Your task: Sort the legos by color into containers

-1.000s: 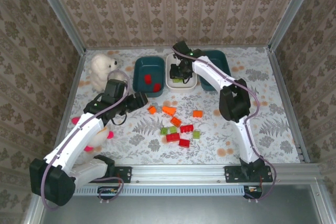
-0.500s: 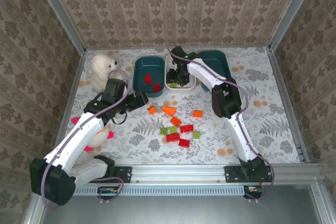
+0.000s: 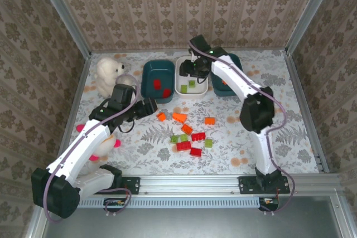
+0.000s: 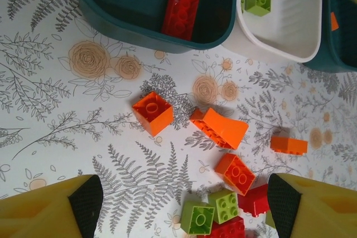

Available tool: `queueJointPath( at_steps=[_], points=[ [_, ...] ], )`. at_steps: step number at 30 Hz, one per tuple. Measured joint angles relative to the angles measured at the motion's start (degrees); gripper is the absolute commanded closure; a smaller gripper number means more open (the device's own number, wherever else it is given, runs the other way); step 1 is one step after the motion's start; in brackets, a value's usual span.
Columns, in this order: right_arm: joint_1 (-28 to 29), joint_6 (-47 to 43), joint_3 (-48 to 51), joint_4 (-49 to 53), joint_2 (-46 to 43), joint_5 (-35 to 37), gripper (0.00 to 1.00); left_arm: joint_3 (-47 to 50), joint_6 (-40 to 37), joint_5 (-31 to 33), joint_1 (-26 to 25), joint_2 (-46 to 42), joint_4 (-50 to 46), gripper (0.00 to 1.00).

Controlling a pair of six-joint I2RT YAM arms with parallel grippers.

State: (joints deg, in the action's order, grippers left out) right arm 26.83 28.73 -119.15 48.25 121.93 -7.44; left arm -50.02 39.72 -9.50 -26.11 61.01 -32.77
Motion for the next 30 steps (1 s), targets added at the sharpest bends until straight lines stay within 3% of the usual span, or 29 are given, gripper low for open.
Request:
queueJointPath(
  at_steps=[7, 12, 19, 26, 30],
  points=[
    [2.1, 0.31, 23.3, -8.26, -22.77, 1.79, 0.42, 0.0, -4.61, -0.79, -3.96, -0.68, -3.48, 0.22],
    [7.48, 0.63, 38.1, -9.4, -32.52, 2.58, 0.38, 0.57, -5.51, -0.42, -6.21, -2.27, -5.22, 0.23],
    [17.33, 0.72, 45.57, -8.79, -35.28, 4.5, 0.36, 3.91, -3.45, 4.04, -7.58, -8.11, -6.64, 0.23],
    [18.23, 1.64, 46.66, -8.68, -34.82, 7.78, 0.36, 6.45, -1.75, 4.87, -7.98, -10.88, -7.8, 0.29],
    [17.88, 2.82, 51.06, -8.66, -37.0, 9.97, 0.37, 6.73, -3.61, 1.75, -13.33, -8.52, -5.95, 0.31]
  ],
)
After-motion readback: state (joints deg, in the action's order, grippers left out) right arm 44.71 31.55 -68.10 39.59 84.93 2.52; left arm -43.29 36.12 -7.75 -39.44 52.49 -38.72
